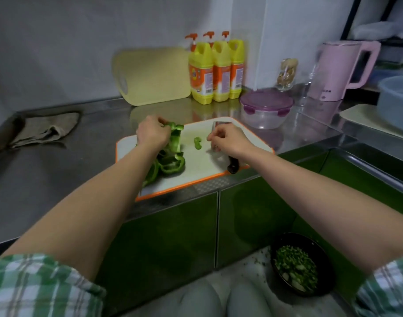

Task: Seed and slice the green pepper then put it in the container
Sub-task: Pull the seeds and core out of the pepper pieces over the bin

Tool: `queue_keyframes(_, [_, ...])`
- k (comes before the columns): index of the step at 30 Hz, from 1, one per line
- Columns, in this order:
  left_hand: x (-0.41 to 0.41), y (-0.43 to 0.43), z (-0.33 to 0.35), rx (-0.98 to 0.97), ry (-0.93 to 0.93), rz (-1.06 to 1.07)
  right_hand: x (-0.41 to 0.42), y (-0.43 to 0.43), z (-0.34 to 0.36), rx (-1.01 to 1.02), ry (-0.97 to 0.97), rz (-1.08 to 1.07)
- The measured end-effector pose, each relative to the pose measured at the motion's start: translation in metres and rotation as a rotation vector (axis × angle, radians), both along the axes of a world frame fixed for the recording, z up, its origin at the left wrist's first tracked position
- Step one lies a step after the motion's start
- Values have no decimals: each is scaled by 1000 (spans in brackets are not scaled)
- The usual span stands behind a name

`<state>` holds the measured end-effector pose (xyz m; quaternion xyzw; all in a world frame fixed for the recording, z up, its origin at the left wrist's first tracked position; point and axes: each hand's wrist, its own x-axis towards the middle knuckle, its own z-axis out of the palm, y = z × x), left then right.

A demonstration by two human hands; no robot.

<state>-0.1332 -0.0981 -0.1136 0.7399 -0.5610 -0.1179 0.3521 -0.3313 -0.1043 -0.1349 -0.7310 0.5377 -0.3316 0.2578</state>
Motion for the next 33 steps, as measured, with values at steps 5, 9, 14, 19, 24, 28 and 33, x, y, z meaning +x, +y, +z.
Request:
queue_keyframes(5, [18,-43,5,249,-156,-99,30,-49,3,35,279,73])
queue_keyframes(9, [30,-53,8,444,-221,-184,47,-68,-4,81,445,129])
queue_keyframes(14, [39,-46,15,558,-267,-151,54,-70,4,126,377,63])
queue_keyframes(19, [40,-32,20,720,-368,-29,67,-54,35,361,400,143])
queue_keyframes(24, [41,-9,24,831,-248,-12,79,-31,50,792,365,113])
queue_keyframes(28, [49,6,17,797,-118,-155,87,-18,44,1073,171,128])
queue_keyframes(33, [60,19,22,765,-139,-344,97,-17,33,893,123,150])
